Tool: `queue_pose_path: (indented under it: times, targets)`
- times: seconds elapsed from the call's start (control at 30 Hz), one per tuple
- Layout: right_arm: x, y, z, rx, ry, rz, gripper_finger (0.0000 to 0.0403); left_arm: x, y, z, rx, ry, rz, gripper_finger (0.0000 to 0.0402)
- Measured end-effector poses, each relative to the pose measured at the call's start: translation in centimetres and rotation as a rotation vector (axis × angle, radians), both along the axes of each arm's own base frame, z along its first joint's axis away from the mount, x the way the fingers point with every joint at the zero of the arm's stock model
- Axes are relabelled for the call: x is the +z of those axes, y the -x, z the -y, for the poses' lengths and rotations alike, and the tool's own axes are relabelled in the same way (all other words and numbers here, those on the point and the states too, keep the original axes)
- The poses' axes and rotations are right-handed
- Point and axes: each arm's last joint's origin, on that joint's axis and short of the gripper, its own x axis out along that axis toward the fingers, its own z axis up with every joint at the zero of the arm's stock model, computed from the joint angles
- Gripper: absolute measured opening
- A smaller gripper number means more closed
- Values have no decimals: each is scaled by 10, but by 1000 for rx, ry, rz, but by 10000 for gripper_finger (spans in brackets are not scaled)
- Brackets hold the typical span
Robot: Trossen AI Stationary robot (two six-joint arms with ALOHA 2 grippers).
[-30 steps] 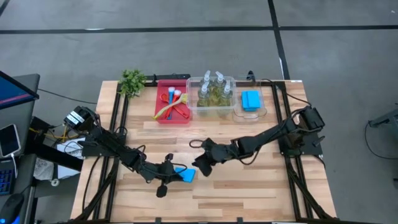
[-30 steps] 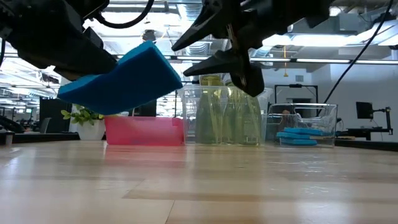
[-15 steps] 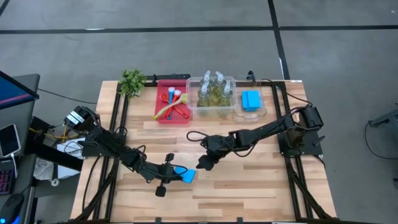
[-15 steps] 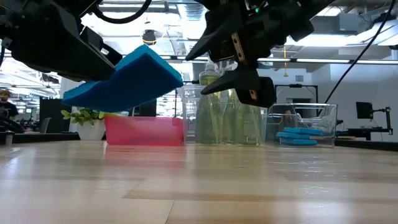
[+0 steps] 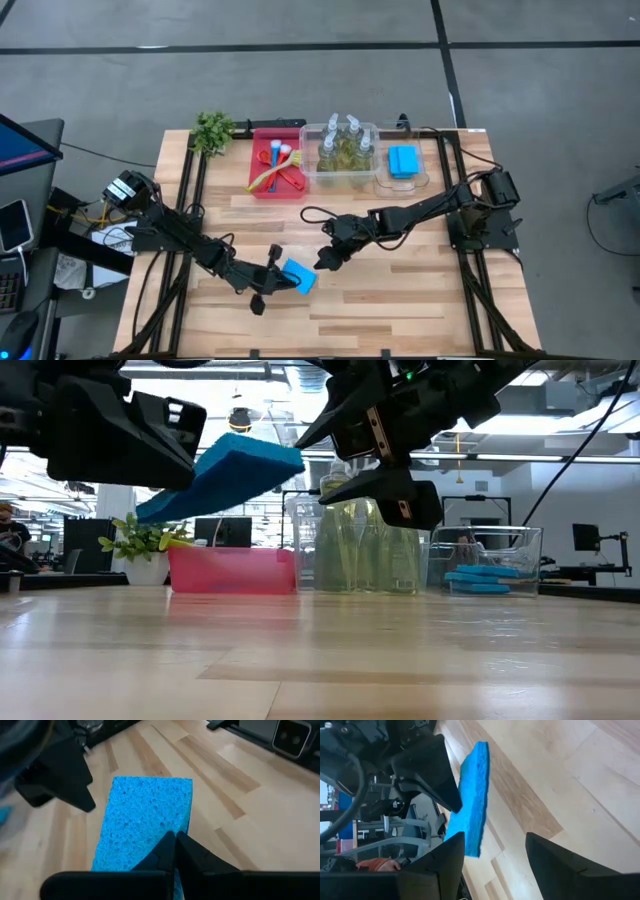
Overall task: Pick & Place Kitchen Sink Supplies
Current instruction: Put the blue dishwashing sponge into the transparent bin
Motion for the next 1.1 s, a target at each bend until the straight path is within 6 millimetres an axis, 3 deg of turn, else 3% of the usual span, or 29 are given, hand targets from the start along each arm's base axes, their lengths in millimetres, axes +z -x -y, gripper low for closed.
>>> queue_pose_path:
  times: [0.17,0.37,0.53,1.1]
  targets:
    - [1,-1,0,-6,-16,10,202,1,-3,-3,-37,-111,29,11]
    - [2,-1,0,-8,-17,13,196,13,-21,-13,-23,-190,79,11]
    - [2,-1,0,-8,-17,15,197,20,-33,-24,-71,-187,92,11]
    - [2,-4,18,-47,15,27,159,19,-34,-26,-66,-184,79,11]
